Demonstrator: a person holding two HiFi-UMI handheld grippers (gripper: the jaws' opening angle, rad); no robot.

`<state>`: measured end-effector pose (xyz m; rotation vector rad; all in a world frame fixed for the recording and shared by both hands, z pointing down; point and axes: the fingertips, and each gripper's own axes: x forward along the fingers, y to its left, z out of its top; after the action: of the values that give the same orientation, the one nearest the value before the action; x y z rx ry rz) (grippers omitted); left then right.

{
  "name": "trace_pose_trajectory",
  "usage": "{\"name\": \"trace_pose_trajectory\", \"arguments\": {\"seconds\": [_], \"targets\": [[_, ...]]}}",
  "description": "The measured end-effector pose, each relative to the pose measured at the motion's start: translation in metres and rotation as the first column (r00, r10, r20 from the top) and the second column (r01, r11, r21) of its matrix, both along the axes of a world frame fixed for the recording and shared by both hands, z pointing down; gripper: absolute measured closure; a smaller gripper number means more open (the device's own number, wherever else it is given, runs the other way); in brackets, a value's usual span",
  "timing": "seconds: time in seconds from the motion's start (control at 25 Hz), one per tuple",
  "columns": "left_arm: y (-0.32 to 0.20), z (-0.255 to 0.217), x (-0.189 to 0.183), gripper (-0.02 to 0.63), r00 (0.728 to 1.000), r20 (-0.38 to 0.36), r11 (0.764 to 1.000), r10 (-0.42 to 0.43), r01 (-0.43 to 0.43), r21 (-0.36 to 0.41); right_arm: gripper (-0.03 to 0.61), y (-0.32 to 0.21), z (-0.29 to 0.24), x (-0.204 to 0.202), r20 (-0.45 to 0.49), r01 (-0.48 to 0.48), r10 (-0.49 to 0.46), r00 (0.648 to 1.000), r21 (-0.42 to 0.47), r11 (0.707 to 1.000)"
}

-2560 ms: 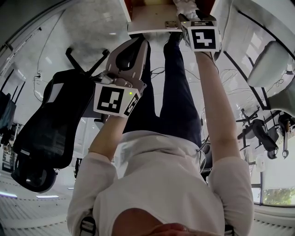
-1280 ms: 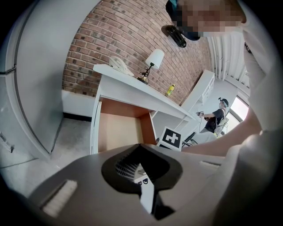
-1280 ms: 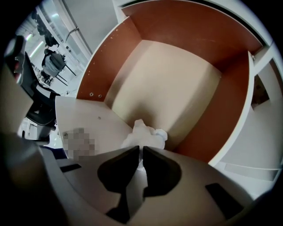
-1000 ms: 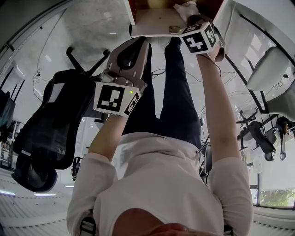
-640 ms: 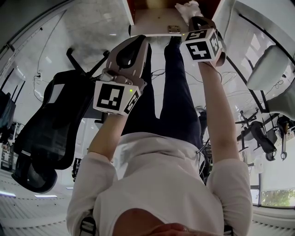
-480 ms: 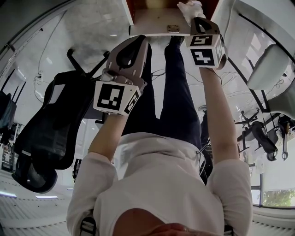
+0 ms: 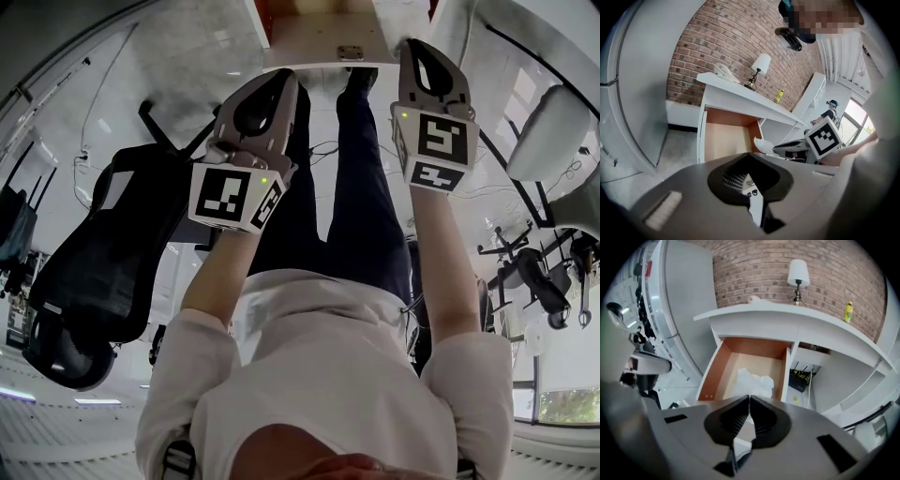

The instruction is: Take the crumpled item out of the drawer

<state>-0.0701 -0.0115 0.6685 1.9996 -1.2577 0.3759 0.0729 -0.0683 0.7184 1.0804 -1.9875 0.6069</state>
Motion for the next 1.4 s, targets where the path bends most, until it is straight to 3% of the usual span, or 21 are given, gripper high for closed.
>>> {"name": "trace_pose_trajectory", "arguments": {"seconds": [0.16,0.36,0.72,1.4], "targets": [[-0.001,-0.004,0.0,0.604,1.0,0.005,1.0,-0.012,0.012,0.013,0.561,0.005,-0.019,-0.005,0.107,-0.048,0.044,0.993,0.035,0.998],[0.003,-0.005,0.001,0.604,1.0,0.009,1.0,-0.021,0.021,0.008,0.561,0.016,-0.025,0.001,0.104,-0.101,0.097,0.99,0.032,0.994],[0.003,-0.029,0.0,0.604,1.0,0.016,0.999,-0.016,0.016,0.032,0.561,0.018,-0.054,0.0,0.123,-0.105,0.097,0.988,0.065,0.992],[-0.017,-0.122,-0.01,0.604,1.0,0.025,0.991,-0.009,0.006,0.13,0.561,-0.002,-0.152,-0.016,0.185,-0.138,0.11,0.977,0.143,0.98]]}}
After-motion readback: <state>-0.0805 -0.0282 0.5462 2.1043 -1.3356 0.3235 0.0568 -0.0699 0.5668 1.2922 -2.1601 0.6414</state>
